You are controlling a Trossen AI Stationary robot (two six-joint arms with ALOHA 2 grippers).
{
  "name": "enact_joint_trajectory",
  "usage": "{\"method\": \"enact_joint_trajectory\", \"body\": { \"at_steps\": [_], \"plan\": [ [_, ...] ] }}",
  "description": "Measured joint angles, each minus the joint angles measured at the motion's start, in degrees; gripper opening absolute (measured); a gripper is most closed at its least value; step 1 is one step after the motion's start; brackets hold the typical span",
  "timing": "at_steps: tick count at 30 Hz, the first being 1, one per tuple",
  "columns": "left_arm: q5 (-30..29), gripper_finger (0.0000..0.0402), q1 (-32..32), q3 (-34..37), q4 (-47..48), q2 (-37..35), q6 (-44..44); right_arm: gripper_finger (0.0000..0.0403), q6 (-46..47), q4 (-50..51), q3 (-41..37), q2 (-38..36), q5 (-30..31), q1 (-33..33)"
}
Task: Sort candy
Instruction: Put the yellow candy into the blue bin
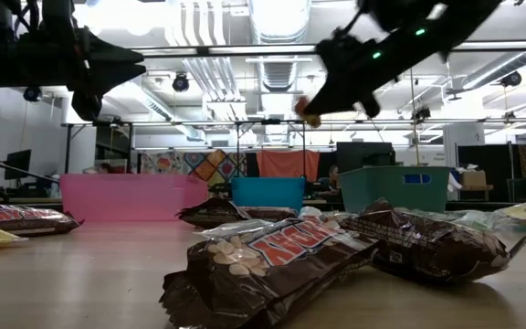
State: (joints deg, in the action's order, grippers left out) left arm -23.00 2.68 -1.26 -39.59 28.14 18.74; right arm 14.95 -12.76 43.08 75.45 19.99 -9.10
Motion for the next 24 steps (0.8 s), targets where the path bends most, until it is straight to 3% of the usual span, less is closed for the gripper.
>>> {"method": "enact_joint_trajectory", "body": {
  "at_steps": [10,17,24],
  "plan": [
    [1.0,0.0077,0.0,0.0,0.0,0.0,1.9,0.0009,-4.5,0.6,9.2,14.3,0.0,-4.7],
    [3.1,0.0077,0.5,0.0,0.5,0.1,3.3,0.0012,-5.1,0.6,13.2,20.0,-0.2,-4.9],
    [3.1,0.0077,1.9,0.0,0.6,2.1,3.9,0.0075,-4.1,0.5,15.0,22.7,-0.5,-5.4]
  ]
}}
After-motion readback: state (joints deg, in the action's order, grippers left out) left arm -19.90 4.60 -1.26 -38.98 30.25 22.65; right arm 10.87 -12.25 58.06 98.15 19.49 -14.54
